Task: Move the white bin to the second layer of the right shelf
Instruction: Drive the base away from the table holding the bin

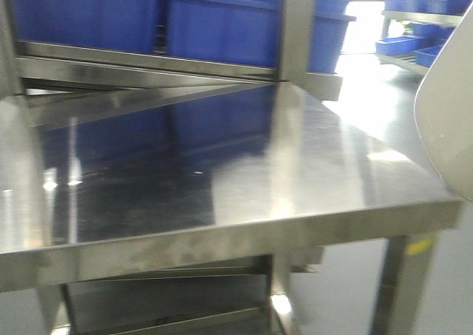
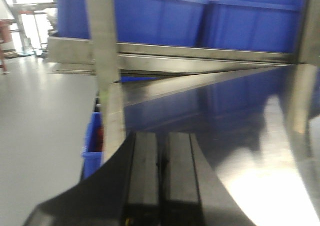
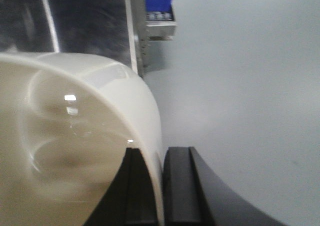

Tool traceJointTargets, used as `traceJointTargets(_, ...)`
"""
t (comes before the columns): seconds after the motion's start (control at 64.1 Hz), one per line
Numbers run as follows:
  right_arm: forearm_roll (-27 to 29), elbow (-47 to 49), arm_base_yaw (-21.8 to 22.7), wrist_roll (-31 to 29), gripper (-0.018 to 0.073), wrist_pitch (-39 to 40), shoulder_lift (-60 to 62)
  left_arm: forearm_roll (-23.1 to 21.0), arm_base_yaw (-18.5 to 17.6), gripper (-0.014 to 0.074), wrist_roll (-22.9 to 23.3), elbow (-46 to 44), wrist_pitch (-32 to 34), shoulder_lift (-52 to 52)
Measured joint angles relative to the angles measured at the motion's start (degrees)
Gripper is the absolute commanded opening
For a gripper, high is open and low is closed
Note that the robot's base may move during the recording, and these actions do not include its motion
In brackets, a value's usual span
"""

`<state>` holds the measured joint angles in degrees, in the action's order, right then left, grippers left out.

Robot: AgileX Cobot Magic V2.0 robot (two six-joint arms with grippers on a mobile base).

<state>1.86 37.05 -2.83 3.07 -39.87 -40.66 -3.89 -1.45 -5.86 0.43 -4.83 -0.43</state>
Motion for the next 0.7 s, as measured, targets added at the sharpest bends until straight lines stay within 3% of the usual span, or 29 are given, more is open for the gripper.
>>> traceJointTargets(0.702,0.0,0.0,0.0,0.0,0.005,0.0,0.0,0.0,0.0,0.0085,0.0,0.0,0.0,0.0)
